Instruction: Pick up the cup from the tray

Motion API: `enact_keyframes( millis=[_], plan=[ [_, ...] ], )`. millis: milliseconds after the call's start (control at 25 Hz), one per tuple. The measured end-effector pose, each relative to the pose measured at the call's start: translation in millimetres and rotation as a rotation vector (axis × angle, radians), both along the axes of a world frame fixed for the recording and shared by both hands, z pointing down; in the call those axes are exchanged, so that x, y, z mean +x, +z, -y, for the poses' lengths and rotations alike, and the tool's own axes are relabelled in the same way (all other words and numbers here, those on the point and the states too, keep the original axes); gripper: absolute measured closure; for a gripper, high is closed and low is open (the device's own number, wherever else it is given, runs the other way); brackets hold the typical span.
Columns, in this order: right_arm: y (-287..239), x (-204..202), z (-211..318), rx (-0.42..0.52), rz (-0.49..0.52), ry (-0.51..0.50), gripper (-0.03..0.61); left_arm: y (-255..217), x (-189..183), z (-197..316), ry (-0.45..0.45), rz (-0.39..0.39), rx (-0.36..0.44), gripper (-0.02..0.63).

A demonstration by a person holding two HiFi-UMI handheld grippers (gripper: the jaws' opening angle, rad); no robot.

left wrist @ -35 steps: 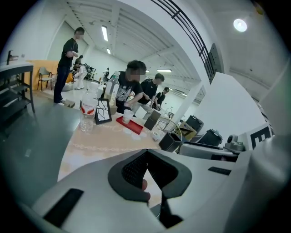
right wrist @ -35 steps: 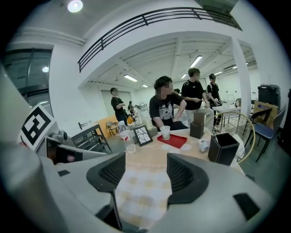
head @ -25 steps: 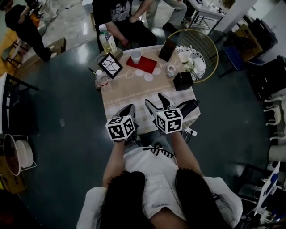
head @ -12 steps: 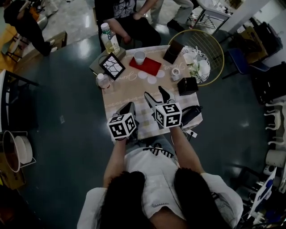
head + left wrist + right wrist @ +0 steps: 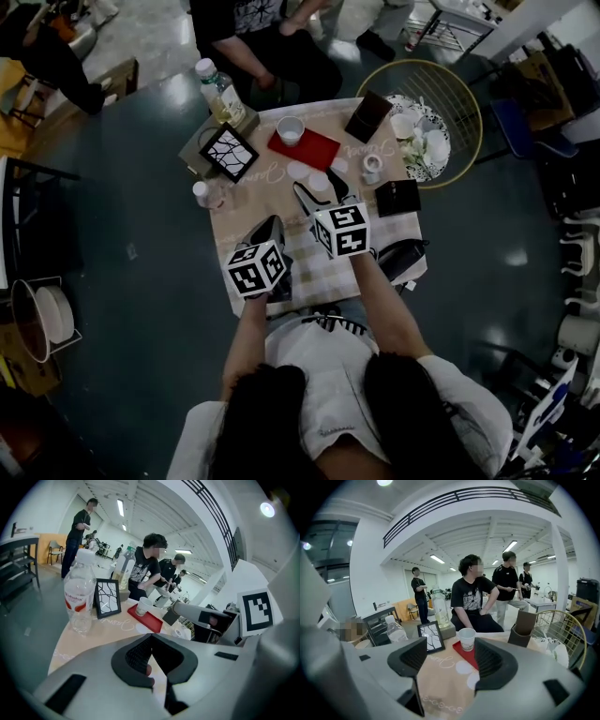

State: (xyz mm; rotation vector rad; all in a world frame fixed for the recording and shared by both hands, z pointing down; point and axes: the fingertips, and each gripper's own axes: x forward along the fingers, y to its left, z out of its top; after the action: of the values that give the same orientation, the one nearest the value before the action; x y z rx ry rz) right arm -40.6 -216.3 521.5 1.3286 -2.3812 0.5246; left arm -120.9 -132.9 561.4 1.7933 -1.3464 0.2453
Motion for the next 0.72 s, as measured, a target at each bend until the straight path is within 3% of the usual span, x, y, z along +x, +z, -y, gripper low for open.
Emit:
enact_keyframes(
  millis=[120, 240, 720],
  plan=[
    [12.2, -5.6, 18.5, -0.01, 0.016, -0.02, 0.268, 8.8, 3.6, 13.6, -0.008, 0.002, -0.017, 0.606],
    [21.0, -11.4, 37.2, -0.015, 0.05, -0.044, 0.213, 17.0, 4.1, 29.6, -0.015, 0.012, -0.033, 0.606],
    [78.0, -19.2, 107.3, -0.065, -0.003, -0.054, 0.213, 60.3, -5.2, 79.7, -0.042, 0.035, -0.112, 0.606]
  ],
)
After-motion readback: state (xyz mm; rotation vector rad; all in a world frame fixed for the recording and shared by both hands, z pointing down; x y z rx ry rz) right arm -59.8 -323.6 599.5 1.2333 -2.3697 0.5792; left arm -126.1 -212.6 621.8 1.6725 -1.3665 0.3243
